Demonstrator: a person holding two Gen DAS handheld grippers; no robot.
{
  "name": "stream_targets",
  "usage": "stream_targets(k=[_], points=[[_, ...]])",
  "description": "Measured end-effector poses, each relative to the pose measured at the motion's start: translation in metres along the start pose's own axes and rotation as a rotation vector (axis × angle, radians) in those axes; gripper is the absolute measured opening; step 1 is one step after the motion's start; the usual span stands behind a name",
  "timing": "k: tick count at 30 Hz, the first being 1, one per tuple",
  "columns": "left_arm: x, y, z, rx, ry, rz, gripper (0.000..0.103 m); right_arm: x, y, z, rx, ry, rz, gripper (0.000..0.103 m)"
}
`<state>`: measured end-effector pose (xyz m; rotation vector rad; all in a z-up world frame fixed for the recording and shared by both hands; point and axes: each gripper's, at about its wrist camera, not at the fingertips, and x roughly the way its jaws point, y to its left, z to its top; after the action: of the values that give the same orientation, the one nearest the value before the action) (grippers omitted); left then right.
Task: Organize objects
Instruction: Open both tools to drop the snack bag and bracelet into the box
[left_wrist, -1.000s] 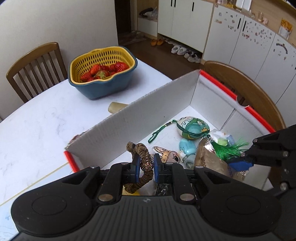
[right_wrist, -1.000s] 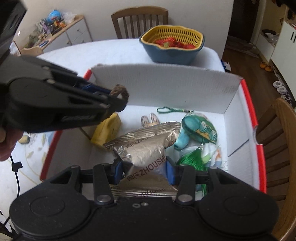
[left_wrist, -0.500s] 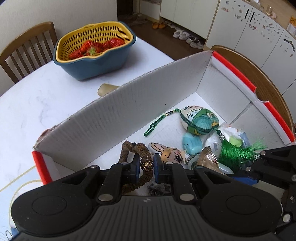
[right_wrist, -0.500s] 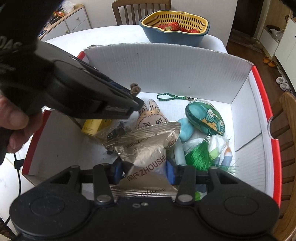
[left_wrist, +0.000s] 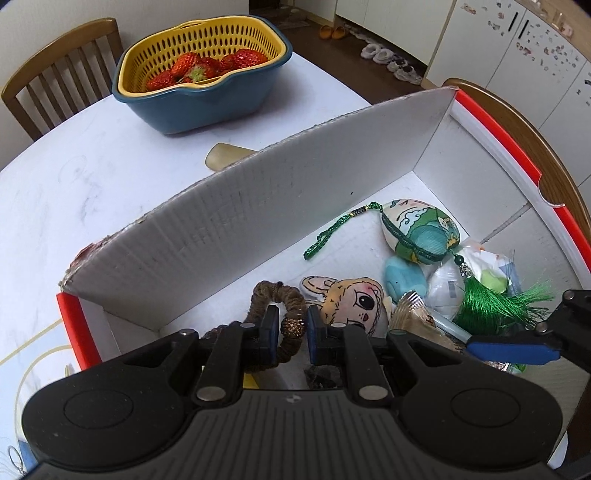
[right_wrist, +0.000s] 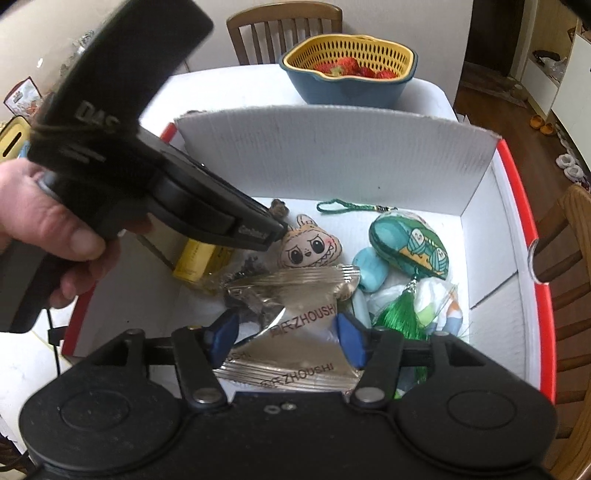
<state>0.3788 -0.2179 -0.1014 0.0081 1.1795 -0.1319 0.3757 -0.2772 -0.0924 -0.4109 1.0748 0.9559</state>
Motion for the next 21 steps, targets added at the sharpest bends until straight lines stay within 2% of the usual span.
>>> stream_targets(k=[15,21], points=[[-0.026,0.001,-0.012,-0.013,-0.056,-0.022,0.018,-0.022,-0.006,-0.005,0.011,-0.032,0.004,0.064],[-0.047,0.001,-0.021,-0.027,-0.102,-0.034,0.025,-0.033,-0.008,-0.007,0.016,-0.061,0.003,0.066]])
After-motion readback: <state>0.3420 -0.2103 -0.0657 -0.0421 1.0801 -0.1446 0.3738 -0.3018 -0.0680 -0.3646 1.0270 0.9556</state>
